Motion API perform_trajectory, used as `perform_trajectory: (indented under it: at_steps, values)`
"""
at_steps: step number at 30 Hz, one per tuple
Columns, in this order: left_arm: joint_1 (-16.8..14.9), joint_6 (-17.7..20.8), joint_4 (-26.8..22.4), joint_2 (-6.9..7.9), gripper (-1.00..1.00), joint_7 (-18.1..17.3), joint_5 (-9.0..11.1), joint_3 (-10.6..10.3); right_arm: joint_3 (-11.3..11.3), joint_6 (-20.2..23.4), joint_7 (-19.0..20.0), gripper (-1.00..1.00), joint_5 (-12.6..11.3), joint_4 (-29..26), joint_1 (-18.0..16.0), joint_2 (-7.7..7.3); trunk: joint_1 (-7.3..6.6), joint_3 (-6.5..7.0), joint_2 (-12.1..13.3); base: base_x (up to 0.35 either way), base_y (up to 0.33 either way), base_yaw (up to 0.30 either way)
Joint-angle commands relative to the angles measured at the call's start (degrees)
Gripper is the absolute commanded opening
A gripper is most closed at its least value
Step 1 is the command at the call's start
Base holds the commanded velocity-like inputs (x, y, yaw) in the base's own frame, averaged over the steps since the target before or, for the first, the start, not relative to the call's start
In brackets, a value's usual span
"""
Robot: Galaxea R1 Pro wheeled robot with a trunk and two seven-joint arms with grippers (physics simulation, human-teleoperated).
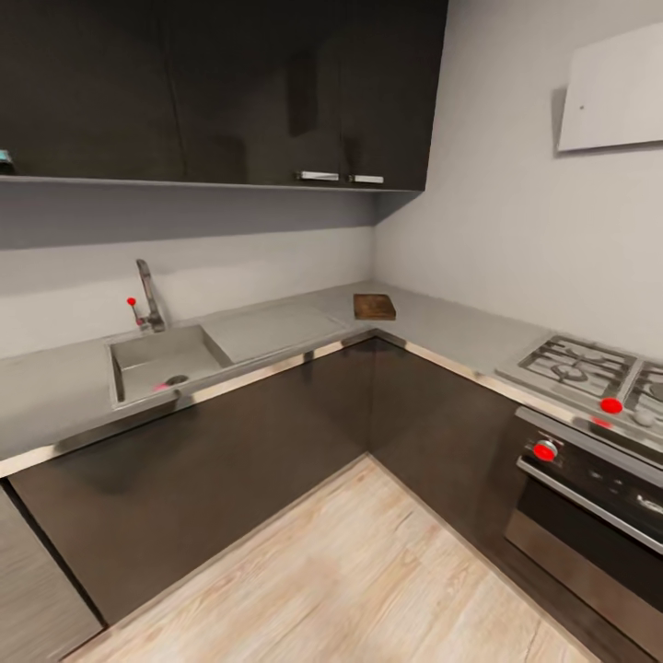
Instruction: In the kitchen, take the Vidalia onion out of the sink, dice it on the chopping board with the paring knife, put the diced onion into the bowl on the countertop, then place both the paring knife and the chopping board into the sink.
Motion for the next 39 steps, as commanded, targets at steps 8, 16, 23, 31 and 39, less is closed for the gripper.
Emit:
perform_trajectory:
  at_steps: [8, 16, 23, 31, 39]
  values:
    - [0.02, -0.10, -0.23, -0.15, 1.00, -0.07, 0.07, 0.04, -0.01, -0.07, 0.01, 1.00, 0.04, 0.02, -0.02, -0.01, 0.03, -0.04, -0.02, 0.079, 0.032, 0.000]
    - [0.01, -0.03, -0.26, -0.56, 1.00, 0.00, 0.07, 0.06, -0.01, -0.10, 0.01, 1.00, 0.04, 0.02, -0.02, -0.01, -1.73, 1.39, 3.19, 0.001, 0.000, 0.000]
    - [0.02, 0.00, -0.26, -0.59, 1.00, 0.00, 0.07, 0.08, -0.01, -0.10, 0.01, 1.00, 0.05, 0.02, -0.02, -0.01, -3.26, 2.65, 6.00, 0.000, 0.000, 0.000]
    - [0.02, 0.00, -0.26, -0.50, 1.00, -0.03, 0.07, 0.13, -0.01, -0.07, 0.01, 1.00, 0.04, 0.02, -0.02, -0.01, -5.02, 4.09, 9.20, 0.000, 0.000, 0.000]
    - [0.03, 0.01, -0.26, -0.50, 1.00, -0.03, 0.07, 0.12, -0.01, -0.14, 0.01, 1.00, 0.05, 0.02, -0.02, -0.01, -6.78, 5.52, 12.41, 0.000, 0.000, 0.000]
